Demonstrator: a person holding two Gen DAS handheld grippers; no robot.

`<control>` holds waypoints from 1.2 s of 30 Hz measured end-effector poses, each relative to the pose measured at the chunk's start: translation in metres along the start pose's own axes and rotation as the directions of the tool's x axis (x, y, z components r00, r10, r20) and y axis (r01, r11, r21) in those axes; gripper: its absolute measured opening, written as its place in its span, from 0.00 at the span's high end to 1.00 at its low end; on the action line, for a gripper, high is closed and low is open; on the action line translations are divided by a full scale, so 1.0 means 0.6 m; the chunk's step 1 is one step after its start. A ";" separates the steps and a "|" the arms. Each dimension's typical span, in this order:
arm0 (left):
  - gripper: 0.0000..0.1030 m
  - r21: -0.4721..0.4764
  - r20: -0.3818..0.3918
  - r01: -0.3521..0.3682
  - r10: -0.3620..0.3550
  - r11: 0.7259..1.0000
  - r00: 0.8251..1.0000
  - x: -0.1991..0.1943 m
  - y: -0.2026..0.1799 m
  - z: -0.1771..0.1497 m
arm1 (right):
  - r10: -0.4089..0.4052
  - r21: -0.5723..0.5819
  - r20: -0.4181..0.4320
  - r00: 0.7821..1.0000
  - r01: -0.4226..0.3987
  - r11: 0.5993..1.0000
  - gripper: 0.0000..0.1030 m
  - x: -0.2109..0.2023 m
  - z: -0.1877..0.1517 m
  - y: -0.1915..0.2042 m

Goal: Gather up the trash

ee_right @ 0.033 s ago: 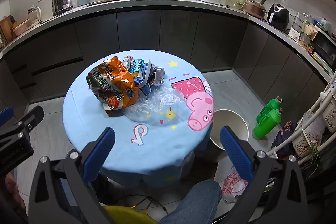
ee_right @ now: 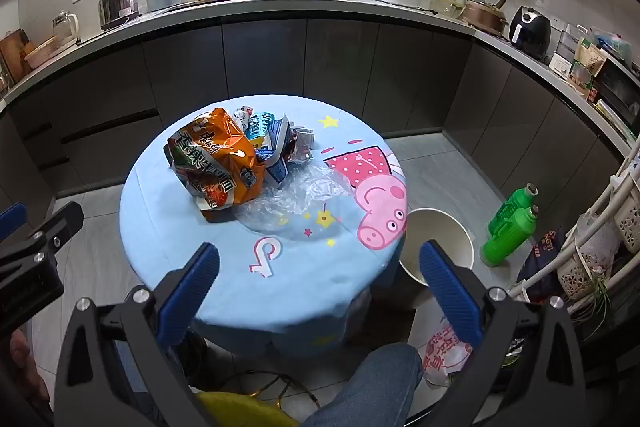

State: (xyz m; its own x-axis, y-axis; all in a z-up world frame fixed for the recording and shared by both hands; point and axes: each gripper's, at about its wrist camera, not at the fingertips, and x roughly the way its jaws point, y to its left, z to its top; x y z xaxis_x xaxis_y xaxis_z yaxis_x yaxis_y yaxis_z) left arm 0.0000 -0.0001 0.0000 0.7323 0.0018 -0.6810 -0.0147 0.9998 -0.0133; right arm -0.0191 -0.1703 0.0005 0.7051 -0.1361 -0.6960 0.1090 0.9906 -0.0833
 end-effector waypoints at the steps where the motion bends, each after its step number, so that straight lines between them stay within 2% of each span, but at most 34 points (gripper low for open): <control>1: 0.08 -0.001 0.001 0.000 0.000 1.000 1.000 0.000 0.000 0.000 | 0.004 0.004 -0.003 1.000 -0.004 1.000 0.03 0.001 0.000 0.000; 36: 0.08 0.000 -0.003 0.020 -0.020 1.000 1.000 -0.008 -0.004 0.002 | 0.000 0.007 0.002 1.000 0.000 1.000 0.03 -0.002 0.000 0.007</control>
State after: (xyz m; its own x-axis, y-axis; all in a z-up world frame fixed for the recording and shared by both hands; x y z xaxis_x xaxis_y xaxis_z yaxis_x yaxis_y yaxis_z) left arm -0.0030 -0.0027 0.0042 0.7300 -0.0187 -0.6831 0.0000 0.9996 -0.0274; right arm -0.0197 -0.1658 0.0009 0.7063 -0.1362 -0.6947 0.1137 0.9904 -0.0786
